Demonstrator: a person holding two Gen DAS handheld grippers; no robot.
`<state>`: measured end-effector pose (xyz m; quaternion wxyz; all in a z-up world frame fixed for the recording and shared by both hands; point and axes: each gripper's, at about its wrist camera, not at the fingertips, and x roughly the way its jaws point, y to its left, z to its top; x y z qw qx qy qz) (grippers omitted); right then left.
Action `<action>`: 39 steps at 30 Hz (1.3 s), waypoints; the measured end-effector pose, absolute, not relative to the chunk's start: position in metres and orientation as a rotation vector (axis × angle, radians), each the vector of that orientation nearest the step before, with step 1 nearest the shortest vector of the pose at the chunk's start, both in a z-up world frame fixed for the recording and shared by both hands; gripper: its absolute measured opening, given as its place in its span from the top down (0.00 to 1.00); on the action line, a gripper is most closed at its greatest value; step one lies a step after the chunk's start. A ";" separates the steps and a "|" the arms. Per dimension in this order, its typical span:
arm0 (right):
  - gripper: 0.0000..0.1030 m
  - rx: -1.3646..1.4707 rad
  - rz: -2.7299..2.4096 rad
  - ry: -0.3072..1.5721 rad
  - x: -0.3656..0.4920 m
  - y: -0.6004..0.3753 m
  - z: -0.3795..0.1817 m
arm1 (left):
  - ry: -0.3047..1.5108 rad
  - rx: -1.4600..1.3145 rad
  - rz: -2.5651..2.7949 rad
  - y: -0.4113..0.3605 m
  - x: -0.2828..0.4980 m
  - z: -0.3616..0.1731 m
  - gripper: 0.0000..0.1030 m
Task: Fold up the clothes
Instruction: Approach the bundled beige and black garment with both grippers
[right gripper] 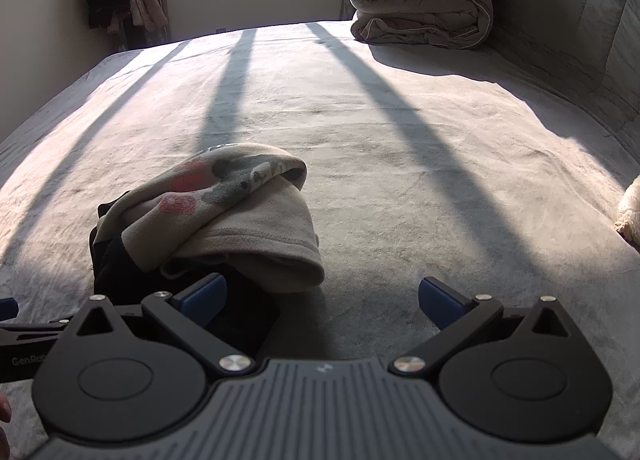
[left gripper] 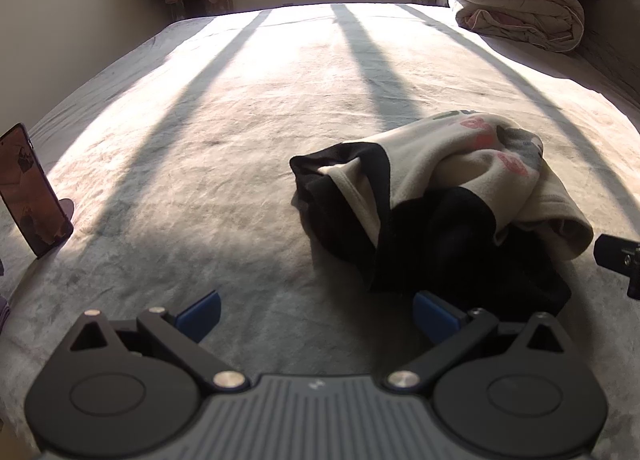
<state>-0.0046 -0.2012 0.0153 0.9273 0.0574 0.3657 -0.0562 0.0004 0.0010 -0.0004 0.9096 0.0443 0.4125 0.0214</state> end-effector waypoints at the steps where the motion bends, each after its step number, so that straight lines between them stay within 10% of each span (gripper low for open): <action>1: 0.00 0.118 -0.112 0.751 -0.004 -0.201 0.014 | 0.852 0.090 0.045 0.002 0.001 -0.001 0.01; 39: 0.00 0.193 0.077 0.918 0.036 -0.198 -0.049 | 0.962 0.049 0.052 0.027 0.007 -0.053 0.00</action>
